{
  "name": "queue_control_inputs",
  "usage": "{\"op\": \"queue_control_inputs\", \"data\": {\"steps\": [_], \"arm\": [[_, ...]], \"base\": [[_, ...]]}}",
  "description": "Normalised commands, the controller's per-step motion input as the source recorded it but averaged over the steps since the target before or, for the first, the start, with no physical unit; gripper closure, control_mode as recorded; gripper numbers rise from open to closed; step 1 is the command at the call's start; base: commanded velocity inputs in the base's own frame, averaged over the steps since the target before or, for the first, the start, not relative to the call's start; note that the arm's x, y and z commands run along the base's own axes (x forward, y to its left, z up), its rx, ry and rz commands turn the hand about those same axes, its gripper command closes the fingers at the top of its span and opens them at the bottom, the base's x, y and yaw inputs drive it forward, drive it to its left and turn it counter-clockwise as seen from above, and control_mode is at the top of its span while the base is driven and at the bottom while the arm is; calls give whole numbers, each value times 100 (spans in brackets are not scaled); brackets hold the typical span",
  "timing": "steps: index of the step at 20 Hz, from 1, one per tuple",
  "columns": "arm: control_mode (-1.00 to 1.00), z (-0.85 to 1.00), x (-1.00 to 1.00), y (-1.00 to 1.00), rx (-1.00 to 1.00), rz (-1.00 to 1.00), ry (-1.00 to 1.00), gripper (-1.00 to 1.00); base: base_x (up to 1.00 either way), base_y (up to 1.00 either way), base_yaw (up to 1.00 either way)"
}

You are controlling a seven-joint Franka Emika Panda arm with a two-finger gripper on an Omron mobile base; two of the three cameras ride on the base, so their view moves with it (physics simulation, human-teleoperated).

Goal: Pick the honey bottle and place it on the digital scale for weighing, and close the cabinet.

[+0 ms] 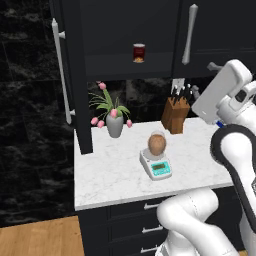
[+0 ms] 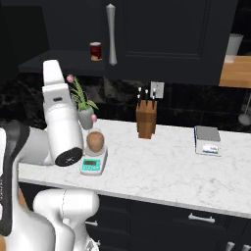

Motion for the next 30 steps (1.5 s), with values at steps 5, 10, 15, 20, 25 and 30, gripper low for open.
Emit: {"op": "queue_control_inputs", "data": {"steps": [5, 10, 15, 20, 25, 30], "arm": [[-100, 29, -62, 93, -16, 5, 9, -100], [-100, 23, -56, 76, -16, 3, 36, -100], [-100, -1, -49, 83, 6, 2, 16, -100], [-100, -9, -46, 90, 17, 0, 0, -100], [-100, -44, -17, 98, 16, 0, 0, -100], [-100, -63, -3, 100, 9, 0, 0, -100]], "base": [[0, 0, 0], [0, 0, 0], [0, 0, 0], [0, 0, 0], [0, 0, 0], [0, 0, 0]]}}
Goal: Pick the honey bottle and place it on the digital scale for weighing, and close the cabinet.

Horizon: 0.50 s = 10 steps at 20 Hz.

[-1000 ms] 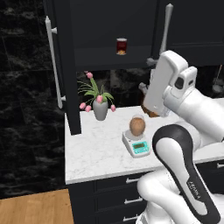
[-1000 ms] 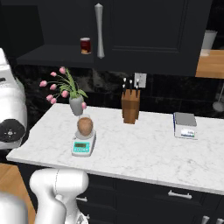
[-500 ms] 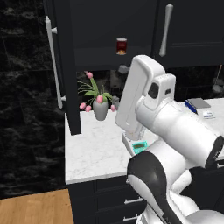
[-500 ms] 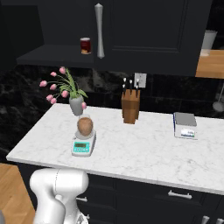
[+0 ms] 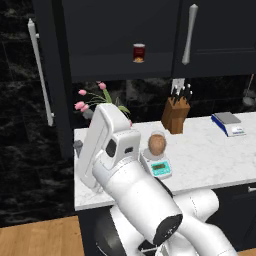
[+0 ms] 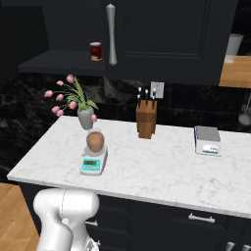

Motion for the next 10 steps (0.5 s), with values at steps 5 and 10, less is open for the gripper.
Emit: {"op": "queue_control_inputs", "data": {"steps": [5, 10], "arm": [[-100, -48, 0, 100, 0, -2, 0, -100], [-100, -2, -78, 97, 0, -5, -10, -100]], "base": [[0, 0, 0], [0, 0, 0]]}}
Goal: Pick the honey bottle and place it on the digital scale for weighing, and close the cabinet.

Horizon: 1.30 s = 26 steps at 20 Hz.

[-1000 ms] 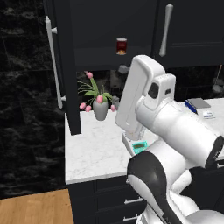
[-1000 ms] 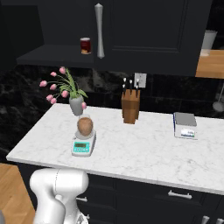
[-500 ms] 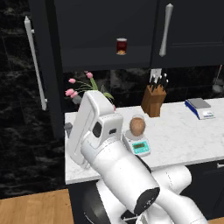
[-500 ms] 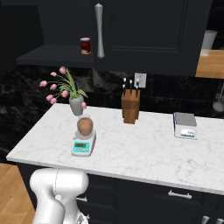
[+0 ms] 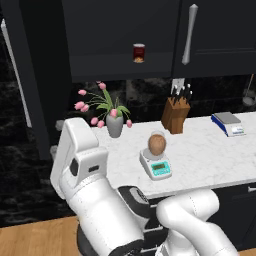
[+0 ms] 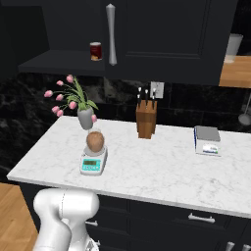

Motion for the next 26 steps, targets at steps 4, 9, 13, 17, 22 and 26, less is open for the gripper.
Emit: {"op": "queue_control_inputs", "data": {"steps": [4, 9, 13, 17, 22, 26], "arm": [[-100, 0, -99, 97, 0, -7, -11, -100], [-100, 0, -88, 73, 0, -11, -22, -100], [-100, -14, 0, 66, 0, -11, -7, -100], [-100, -10, 93, 13, 0, -15, 0, -100], [-100, -15, 100, 2, 0, -15, 0, -100], [-100, -1, 100, 0, 0, -12, 0, -100]], "base": [[0, 0, 0], [0, 0, 0], [0, 0, 0], [0, 0, 0], [0, 0, 0], [0, 0, 0]]}}
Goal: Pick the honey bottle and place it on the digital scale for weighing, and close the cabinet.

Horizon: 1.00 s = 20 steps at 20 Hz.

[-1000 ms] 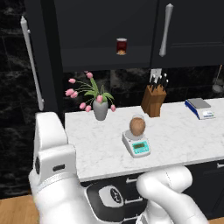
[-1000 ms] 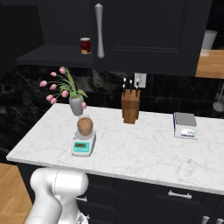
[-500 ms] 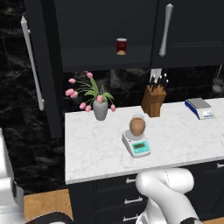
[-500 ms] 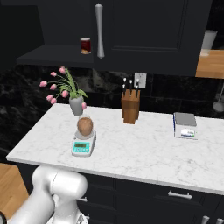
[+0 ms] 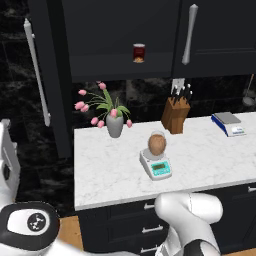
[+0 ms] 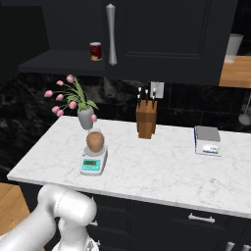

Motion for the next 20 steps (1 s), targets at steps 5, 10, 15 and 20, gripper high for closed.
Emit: {"op": "queue_control_inputs", "data": {"steps": [5, 10, 15, 20], "arm": [[-100, -10, 85, 14, -2, -11, 0, -100], [-100, -44, 69, 8, 1, -18, 0, -100], [-100, -3, 51, -4, 0, -16, -6, -100], [-100, 15, 0, -30, 0, -18, -9, -100]], "base": [[0, 0, 0], [0, 0, 0], [0, 0, 0], [0, 0, 0]]}}
